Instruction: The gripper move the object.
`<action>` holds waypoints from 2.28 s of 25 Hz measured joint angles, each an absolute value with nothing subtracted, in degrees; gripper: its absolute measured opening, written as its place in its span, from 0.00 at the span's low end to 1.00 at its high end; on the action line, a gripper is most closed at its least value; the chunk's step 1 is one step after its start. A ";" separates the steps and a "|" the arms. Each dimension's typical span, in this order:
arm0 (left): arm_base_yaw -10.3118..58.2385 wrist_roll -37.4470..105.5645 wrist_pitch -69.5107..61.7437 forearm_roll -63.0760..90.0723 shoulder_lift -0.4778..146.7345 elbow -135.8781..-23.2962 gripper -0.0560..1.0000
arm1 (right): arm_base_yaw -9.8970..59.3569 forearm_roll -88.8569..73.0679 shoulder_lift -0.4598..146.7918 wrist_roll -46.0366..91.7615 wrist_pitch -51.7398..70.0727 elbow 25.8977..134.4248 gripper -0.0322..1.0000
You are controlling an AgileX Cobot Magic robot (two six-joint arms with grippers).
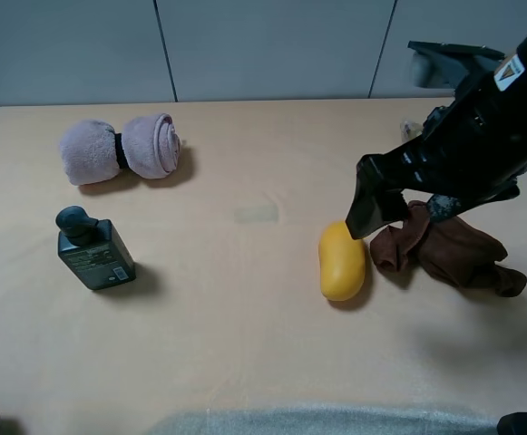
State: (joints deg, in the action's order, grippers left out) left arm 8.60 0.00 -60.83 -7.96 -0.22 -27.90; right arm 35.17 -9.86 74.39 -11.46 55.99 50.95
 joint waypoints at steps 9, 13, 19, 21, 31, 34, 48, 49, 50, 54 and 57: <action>8.60 0.00 -60.83 -7.96 -0.22 -27.90 0.94 | 35.17 -8.02 63.14 -11.46 64.70 50.95 0.70; 8.60 0.00 -60.83 -7.96 -0.22 -27.90 0.94 | 35.17 -7.46 57.38 -11.33 68.32 50.95 0.70; 8.60 0.00 -60.83 -7.96 -0.22 -27.90 0.94 | 35.17 -6.18 48.08 -11.28 69.50 50.95 0.70; 8.60 0.00 -60.83 -7.96 -0.22 -27.90 0.94 | 35.17 -6.01 44.83 -11.28 69.57 50.95 0.70; 8.60 0.00 -60.83 -7.96 -0.22 -27.90 0.94 | 34.98 -3.68 33.08 -11.28 69.73 49.52 0.70; 8.60 0.00 -60.83 -7.96 -0.22 -27.90 0.94 | 31.58 -3.42 29.59 -11.28 69.77 47.11 0.70; 8.60 0.00 -60.83 -7.96 -0.22 -27.90 0.94 | 8.79 -3.14 10.05 -7.14 69.88 35.01 0.70; 8.60 0.00 -60.83 -7.96 -0.22 -27.90 0.94 | 7.84 -3.14 8.47 -6.44 69.67 34.61 0.70; 8.60 0.00 -60.83 -7.96 -0.22 -27.90 0.94 | 6.79 -3.14 6.88 -5.55 69.38 34.27 0.70; 8.60 0.00 -60.83 -7.96 -0.22 -27.90 0.94 | 3.30 -3.14 1.28 -0.96 66.61 33.24 0.70; 8.60 0.00 -60.83 -7.96 -0.22 -27.90 0.94 | 1.70 -2.21 -0.35 0.92 65.18 32.77 0.70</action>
